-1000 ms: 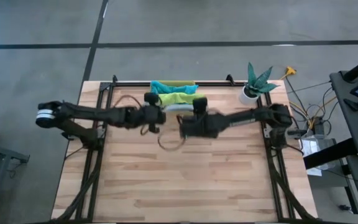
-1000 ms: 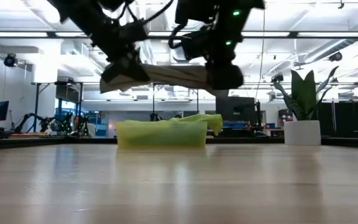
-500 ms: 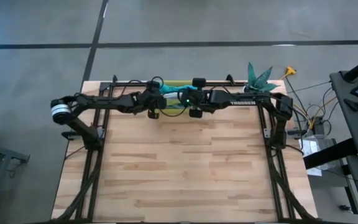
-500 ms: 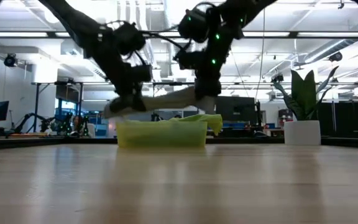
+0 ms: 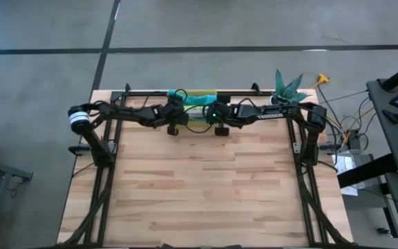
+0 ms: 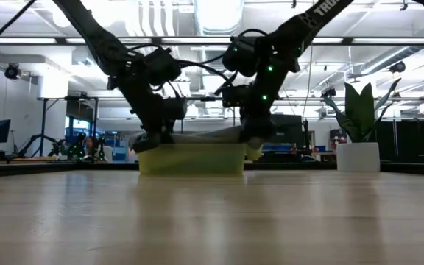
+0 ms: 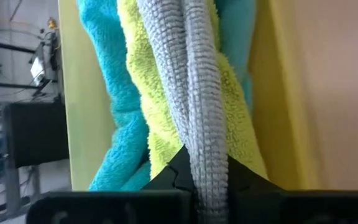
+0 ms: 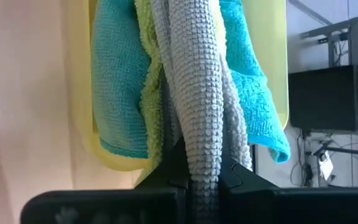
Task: Roll microfiber towels into tight, uniform cylinder then place into a basket
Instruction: Put the rolled gray towel into the yellow bin
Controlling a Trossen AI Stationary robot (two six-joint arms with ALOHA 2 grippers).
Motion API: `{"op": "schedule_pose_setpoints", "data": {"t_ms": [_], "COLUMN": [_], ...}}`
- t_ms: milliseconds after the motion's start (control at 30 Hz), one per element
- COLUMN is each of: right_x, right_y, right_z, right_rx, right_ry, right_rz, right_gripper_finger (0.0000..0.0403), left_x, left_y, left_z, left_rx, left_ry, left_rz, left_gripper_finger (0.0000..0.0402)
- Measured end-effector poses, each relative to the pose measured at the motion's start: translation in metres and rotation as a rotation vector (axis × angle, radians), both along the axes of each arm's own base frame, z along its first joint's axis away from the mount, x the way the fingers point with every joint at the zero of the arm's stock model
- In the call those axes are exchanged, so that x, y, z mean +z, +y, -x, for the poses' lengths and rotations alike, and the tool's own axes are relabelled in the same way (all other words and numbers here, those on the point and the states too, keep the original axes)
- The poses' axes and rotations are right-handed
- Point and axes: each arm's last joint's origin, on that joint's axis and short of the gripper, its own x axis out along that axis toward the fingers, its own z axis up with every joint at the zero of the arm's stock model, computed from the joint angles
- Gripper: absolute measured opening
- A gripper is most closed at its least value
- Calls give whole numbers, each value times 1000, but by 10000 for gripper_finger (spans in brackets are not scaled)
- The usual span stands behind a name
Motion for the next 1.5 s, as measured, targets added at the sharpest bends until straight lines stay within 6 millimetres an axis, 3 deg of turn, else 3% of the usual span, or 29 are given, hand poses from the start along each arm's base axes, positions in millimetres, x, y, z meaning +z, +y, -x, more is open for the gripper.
{"op": "schedule_pose_setpoints", "data": {"t_ms": [100,233,400,567,900,1033,1267,1500], "right_x": [-4,-6,-6,-2,31,26,10,6], "right_y": [1,2,2,5,23,25,28,29], "right_z": [3,6,6,6,14,18,27,28], "right_rx": [-11,-29,-22,-2,33,17,-13,-6], "right_ry": [1,12,-4,-21,-122,-115,-90,-111], "right_rz": [-20,-24,-53,-70,-123,-169,-189,-240], "right_gripper_finger": [13,30,84,142,187,187,185,185], "left_x": [2,-2,-1,6,42,48,29,13], "left_y": [-2,-3,-3,-4,-14,-17,-16,-13], "left_z": [1,6,9,13,32,36,33,30], "left_rx": [-20,-13,41,76,81,94,96,126], "left_ry": [-18,33,48,36,-9,-44,-21,18], "left_rz": [40,74,63,49,37,68,122,47], "left_gripper_finger": [11,62,140,184,192,192,192,192]}}
